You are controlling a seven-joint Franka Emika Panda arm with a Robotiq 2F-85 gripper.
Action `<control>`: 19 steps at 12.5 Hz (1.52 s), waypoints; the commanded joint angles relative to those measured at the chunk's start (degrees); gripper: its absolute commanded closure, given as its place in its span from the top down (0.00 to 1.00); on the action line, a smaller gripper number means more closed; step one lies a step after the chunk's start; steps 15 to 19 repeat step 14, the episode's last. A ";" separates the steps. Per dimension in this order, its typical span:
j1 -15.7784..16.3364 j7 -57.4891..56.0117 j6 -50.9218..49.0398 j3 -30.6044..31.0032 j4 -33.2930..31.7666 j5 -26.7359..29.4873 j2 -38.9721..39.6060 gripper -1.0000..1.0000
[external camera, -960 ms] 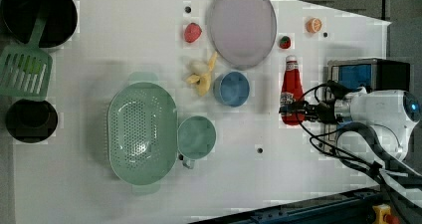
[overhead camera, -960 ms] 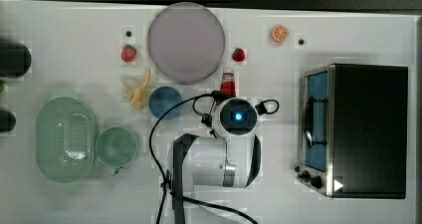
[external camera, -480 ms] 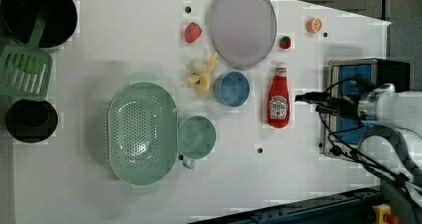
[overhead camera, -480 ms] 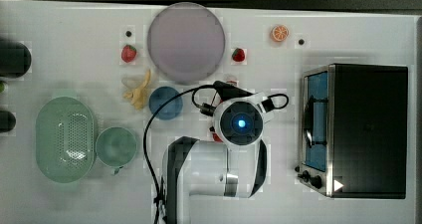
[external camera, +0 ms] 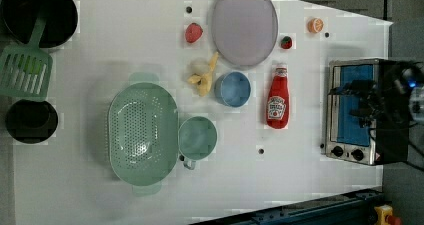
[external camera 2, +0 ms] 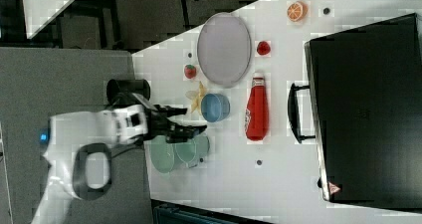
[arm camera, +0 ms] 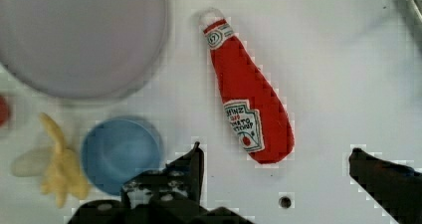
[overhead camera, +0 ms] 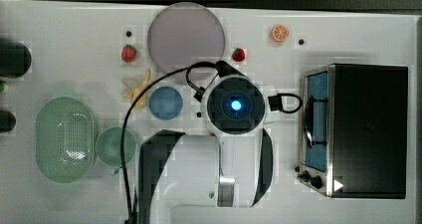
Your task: Pick ketchup from plate and place it on table.
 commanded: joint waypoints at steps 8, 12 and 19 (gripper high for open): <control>0.18 5.05 -25.97 -0.73 23.33 0.52 -1.61 1.00; 0.18 5.05 -29.29 -0.76 24.01 0.52 -1.43 1.00; 0.19 5.05 -29.26 -0.76 23.83 0.52 -1.41 1.00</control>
